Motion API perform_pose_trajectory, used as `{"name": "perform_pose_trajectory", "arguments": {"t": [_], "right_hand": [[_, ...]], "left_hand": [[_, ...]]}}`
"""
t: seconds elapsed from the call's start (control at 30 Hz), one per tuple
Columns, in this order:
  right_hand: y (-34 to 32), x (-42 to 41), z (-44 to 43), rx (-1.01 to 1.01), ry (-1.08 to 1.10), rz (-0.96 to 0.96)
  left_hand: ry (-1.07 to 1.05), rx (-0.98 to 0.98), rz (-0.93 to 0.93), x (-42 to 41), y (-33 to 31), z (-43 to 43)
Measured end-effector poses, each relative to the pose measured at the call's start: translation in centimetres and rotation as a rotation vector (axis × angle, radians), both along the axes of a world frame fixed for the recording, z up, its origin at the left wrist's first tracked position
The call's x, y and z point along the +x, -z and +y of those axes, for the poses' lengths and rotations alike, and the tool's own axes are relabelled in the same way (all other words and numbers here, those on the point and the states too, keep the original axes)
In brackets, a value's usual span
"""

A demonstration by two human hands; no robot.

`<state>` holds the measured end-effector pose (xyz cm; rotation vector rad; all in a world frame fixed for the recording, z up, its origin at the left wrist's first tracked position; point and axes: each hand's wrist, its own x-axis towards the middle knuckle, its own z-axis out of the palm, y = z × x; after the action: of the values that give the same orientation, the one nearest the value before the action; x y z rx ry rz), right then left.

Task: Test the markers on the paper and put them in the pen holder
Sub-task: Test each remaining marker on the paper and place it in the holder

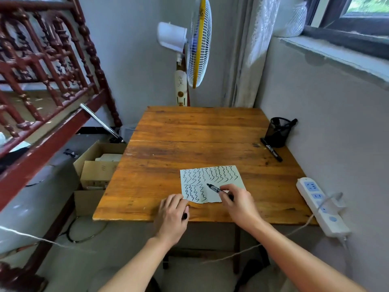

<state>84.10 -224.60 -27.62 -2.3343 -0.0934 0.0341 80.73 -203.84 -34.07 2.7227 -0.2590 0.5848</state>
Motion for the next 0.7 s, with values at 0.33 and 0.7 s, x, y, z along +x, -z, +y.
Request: {"name": "perform_pose_trajectory", "arguments": {"t": [0.33, 0.7], "right_hand": [[0.6, 0.5, 0.9, -0.100, 0.028, -0.001], [-0.3, -1.3, 0.3, -0.206, -0.025, -0.023]], "left_hand": [[-0.004, -0.001, -0.015, 0.0, 0.1, 0.0], [-0.022, 0.008, -0.007, 0.0, 0.0, -0.1]]}}
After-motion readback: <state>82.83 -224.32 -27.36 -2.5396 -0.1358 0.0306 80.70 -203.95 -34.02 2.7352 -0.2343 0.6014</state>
